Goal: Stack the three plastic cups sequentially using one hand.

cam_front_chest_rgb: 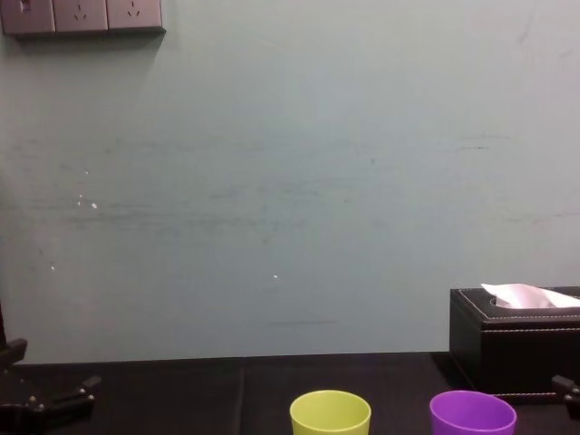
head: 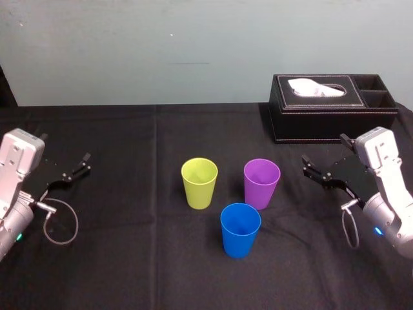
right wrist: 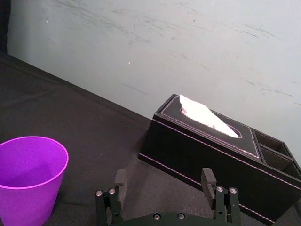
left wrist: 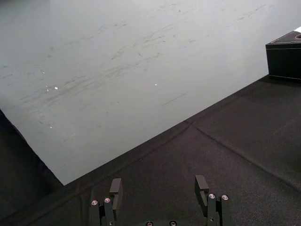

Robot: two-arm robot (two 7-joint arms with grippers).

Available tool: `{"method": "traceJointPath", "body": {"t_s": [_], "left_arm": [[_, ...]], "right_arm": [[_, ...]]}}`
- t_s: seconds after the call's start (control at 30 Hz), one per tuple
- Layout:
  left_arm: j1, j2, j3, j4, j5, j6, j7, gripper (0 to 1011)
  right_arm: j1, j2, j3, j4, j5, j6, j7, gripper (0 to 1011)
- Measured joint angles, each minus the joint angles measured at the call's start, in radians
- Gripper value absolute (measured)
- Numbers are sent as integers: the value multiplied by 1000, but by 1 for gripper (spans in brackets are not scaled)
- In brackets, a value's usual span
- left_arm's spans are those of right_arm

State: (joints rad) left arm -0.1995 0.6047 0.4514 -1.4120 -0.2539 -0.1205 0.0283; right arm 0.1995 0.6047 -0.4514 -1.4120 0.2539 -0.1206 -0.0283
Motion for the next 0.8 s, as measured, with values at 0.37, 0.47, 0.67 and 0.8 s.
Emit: {"method": "traceJointPath", "body": {"t_s": [0.37, 0.47, 0.67, 0.8], "left_arm": [[0, 0, 0, 0, 0, 0, 0, 1010], [0, 0, 0, 0, 0, 0, 0, 1010], [0, 0, 0, 0, 0, 0, 0, 1010], [0, 0, 0, 0, 0, 0, 0, 1010]], "right_arm": [[0, 0, 0, 0, 0, 0, 0, 1003], [0, 0, 0, 0, 0, 0, 0, 1003], [0, 0, 0, 0, 0, 0, 0, 1003], [-1, -1, 2, 0, 0, 0, 1, 1003]]}}
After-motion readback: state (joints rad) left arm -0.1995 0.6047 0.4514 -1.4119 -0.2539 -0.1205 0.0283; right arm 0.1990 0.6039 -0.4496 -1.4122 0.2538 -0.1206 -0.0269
